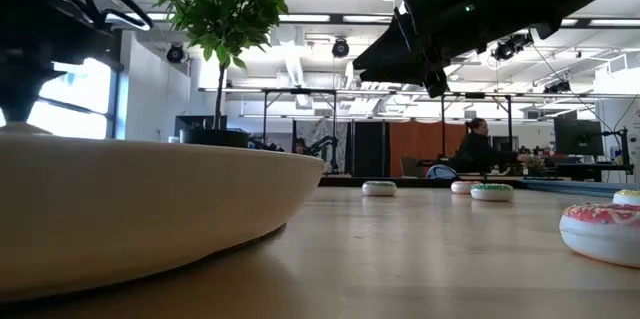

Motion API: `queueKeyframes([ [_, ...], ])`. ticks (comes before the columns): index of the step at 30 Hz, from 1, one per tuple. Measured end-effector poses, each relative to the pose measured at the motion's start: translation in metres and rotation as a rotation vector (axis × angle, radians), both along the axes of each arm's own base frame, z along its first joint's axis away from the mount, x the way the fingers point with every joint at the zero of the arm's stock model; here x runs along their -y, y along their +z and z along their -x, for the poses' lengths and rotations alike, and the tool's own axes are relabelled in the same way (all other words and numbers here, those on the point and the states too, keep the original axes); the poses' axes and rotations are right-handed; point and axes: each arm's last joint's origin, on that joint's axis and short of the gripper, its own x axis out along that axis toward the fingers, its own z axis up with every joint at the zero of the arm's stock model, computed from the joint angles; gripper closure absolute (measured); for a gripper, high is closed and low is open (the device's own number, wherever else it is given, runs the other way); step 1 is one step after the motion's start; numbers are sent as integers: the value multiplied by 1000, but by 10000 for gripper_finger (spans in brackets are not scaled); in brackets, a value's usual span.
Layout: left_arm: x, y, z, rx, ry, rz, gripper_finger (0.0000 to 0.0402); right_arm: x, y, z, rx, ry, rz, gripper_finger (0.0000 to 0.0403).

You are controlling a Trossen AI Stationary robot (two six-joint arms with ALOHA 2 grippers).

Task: Pick & Place donuts
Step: Put the large violet donut on the white plate, then put the small right green donut on the light brown plate

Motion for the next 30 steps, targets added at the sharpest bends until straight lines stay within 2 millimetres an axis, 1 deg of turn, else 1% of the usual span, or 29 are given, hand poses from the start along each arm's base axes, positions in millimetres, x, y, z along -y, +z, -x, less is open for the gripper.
queueKeyframes([
  [5,1,14,-4,18,-10,-27,234,0,0,0,1,0,0,269],
  [9,0,28,-10,108,-32,-126,234,0,0,0,2,0,0,269],
  [12,0,34,-14,167,-38,-182,234,0,0,0,2,6,-2,269],
  [16,3,34,-20,235,-26,-154,234,-1,0,0,2,25,-7,269],
  [20,9,35,-31,360,17,-93,234,-1,0,0,1,48,-15,269],
  [25,19,40,-53,609,32,-41,234,-2,0,0,-1,54,-7,269],
  [28,23,41,-67,737,-3,-130,234,-1,0,0,-10,63,23,269],
  [30,24,40,-71,777,10,-189,234,-1,0,0,-12,65,31,269],
])
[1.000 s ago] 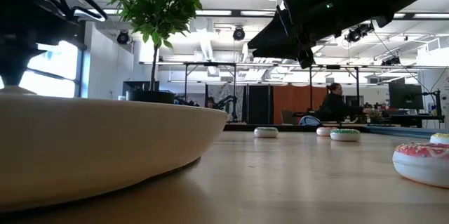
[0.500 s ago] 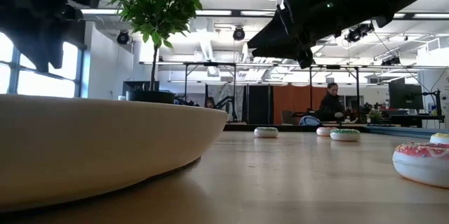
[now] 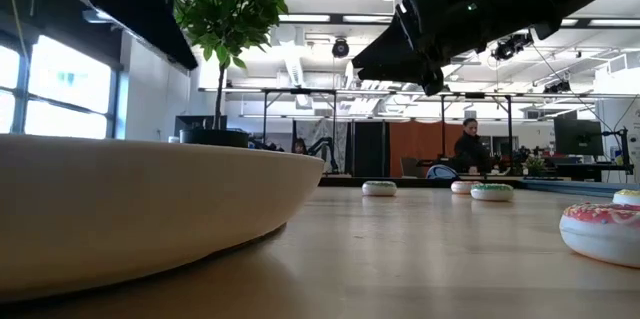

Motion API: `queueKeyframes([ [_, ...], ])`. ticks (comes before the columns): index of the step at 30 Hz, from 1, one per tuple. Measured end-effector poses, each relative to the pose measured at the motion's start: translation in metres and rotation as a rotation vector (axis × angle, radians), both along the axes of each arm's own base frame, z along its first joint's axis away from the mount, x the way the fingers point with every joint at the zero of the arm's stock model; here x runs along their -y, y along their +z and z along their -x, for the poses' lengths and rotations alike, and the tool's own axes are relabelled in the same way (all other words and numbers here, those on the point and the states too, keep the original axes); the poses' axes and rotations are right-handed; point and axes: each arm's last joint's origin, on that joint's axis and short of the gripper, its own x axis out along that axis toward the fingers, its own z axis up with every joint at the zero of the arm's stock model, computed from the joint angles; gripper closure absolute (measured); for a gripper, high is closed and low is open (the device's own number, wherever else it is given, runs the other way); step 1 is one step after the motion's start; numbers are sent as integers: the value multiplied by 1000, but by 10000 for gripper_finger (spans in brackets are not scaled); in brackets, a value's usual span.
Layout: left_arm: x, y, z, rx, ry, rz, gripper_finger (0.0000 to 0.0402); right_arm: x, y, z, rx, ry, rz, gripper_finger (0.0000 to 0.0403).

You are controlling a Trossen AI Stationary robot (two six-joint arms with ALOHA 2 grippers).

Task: Pick & Place donuts
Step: Put the small right green donut on the light brown plate

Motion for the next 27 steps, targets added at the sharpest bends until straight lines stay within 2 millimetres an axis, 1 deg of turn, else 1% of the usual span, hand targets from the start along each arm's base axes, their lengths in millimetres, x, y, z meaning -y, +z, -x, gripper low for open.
queueKeyframes([
  [2,-6,-3,-2,-24,27,-9,234,0,0,0,0,0,-1,269],
  [5,-21,-10,-9,-50,147,68,234,0,0,0,0,1,2,269],
  [7,-32,-10,-12,-42,225,120,234,0,0,0,-2,1,2,269],
  [10,-49,-15,-28,-10,288,145,234,0,-1,0,-16,7,1,269],
  [15,-71,-19,-54,32,190,153,234,0,-11,4,-118,-2,13,269],
  [19,-82,-30,-78,89,128,185,234,4,-25,12,-291,-36,27,269],
  [23,-92,-35,-89,127,96,163,234,7,-35,24,-446,-66,-9,269],
  [27,-102,-38,-91,113,112,149,234,8,-43,36,-581,-94,-45,269],
])
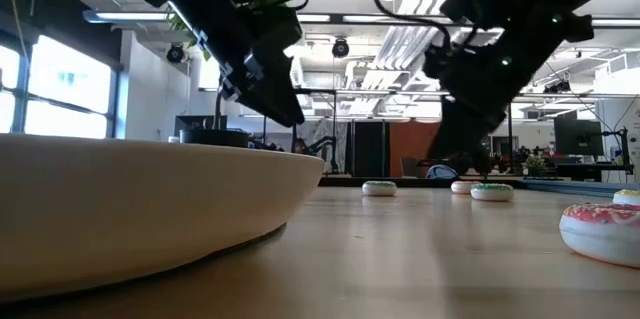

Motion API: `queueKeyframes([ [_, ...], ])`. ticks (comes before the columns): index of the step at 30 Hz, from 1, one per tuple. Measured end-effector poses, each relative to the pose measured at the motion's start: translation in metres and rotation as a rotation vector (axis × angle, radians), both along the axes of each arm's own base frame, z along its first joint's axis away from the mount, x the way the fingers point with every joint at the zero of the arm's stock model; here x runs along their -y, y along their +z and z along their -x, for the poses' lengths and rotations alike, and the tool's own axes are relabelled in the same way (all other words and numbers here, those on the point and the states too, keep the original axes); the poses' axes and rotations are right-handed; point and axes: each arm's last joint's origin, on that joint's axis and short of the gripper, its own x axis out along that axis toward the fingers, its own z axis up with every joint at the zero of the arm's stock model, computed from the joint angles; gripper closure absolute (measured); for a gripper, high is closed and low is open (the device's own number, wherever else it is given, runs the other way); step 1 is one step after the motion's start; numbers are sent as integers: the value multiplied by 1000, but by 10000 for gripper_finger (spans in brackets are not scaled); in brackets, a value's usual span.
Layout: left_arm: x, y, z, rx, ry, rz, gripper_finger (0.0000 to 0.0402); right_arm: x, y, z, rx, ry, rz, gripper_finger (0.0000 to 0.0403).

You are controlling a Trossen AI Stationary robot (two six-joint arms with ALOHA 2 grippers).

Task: Pick & Place donuts
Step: Put the small right green donut on the light brown plate

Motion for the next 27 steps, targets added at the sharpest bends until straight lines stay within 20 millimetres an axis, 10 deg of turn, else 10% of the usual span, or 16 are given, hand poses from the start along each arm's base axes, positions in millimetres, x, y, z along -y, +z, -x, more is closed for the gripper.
queueKeyframes([
  [12,-2,1,0,4,-5,12,234,5,14,38,-168,-161,-28,269],
  [27,-2,1,-1,7,-4,16,234,4,-18,30,-296,-223,-66,270],
])
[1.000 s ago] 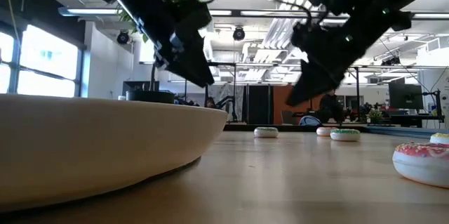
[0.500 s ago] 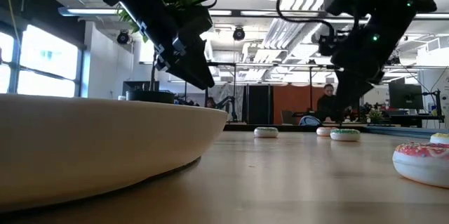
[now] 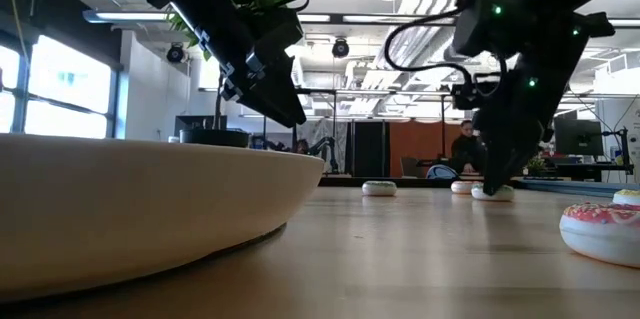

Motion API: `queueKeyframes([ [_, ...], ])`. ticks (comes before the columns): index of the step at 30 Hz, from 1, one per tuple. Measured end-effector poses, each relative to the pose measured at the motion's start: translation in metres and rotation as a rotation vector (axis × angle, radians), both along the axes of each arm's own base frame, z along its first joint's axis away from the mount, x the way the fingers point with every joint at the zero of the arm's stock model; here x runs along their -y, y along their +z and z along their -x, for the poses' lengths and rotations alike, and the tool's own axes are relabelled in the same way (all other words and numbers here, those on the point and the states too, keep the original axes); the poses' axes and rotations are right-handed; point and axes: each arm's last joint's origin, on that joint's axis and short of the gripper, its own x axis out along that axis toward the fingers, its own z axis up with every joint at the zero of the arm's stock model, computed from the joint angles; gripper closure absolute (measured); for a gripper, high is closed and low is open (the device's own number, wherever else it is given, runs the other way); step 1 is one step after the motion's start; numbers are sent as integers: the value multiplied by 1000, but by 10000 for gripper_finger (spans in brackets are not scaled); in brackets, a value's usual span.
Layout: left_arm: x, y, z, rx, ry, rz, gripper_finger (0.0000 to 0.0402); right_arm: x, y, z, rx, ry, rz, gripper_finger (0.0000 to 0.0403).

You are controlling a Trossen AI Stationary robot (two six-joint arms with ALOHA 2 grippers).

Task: Pick & Place donuts
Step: Put the small right green donut on the light brown plate

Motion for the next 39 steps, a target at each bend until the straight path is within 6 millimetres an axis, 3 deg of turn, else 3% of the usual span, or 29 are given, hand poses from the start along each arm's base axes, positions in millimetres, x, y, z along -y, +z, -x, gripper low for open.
queueKeyframes([
  [6,0,0,0,-1,0,0,234,1,-4,-2,-11,-3,30,288],
  [13,0,-1,1,-8,1,4,234,-10,7,-12,138,89,0,387],
  [16,0,5,6,-18,0,23,234,-27,15,-25,289,250,-50,386],
  [20,0,28,19,-31,27,53,234,-56,35,-42,579,404,-103,380],
  [23,-1,49,28,-31,35,56,234,-77,52,-49,789,516,-60,394],
  [27,-2,73,37,20,53,48,234,-104,57,-57,921,682,6,391],
  [31,-2,80,35,37,54,41,234,-128,55,-83,911,724,-10,394],
  [35,-2,85,34,55,46,35,234,-149,38,-118,766,851,-76,397],
  [39,-2,82,36,20,45,31,234,-168,34,-150,660,999,-155,382],
])
